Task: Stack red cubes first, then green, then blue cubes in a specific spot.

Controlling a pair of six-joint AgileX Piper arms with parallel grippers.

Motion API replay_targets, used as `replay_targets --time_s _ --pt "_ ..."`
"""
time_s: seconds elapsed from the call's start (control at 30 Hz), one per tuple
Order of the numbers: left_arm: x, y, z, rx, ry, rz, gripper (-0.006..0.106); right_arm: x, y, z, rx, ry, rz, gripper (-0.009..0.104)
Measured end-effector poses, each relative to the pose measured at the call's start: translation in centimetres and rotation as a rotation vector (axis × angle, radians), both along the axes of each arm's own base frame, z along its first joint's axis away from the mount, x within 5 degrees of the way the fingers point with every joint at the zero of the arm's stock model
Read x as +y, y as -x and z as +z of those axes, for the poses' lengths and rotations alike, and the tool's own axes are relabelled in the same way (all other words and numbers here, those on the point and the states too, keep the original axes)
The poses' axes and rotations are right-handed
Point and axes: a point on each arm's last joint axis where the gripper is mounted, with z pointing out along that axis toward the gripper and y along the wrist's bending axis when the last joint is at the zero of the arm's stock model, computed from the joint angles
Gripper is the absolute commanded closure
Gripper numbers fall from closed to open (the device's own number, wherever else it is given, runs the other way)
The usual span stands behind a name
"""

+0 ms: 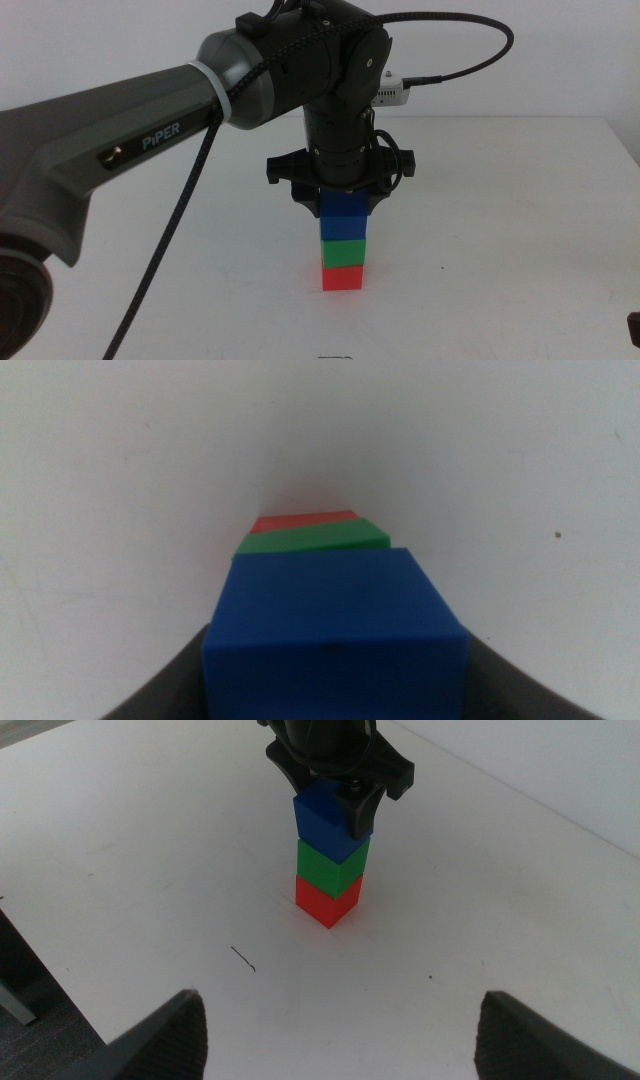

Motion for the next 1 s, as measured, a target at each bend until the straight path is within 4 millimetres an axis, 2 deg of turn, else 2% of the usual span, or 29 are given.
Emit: replay_targets --time_s 0.4,0.43,0.57,0.7,0.83,0.9,1.0 --pt "-0.2 -0.1 -0.2 0.011 0.013 0.017 0.102 0.0 0.0 0.0 0.0 0.0 0.0 0.001" --pt "-0.2 -0.1 -0.2 0.01 0.012 0.017 0.045 0.0 0.0 0.0 0.0 0.0 0.0 0.001" --pt "-0.2 -0.2 -0.3 0.007 0.006 0.018 0.008 0.0 0.0 0.0 0.0 0.0 0.0 0.001" --pt "-0.3 -0.3 -0.3 0.007 0.005 0.018 0.007 0.0 0.0 0.0 0.0 0.0 0.0 0.001" --pt "-0.3 -0.3 0.6 -0.016 0.019 0.006 0.007 0.0 0.0 0.0 0.0 0.0 0.0 0.001" --pt "0.1 0.0 1.8 -0.049 0.025 -0.013 0.007 0.0 0.0 0.0 0.0 0.0 0.0 0.001" --pt "1.3 0.7 4.7 -0.141 0.013 -0.08 0.007 0.0 0.0 0.0 0.001 0.0 0.0 0.001"
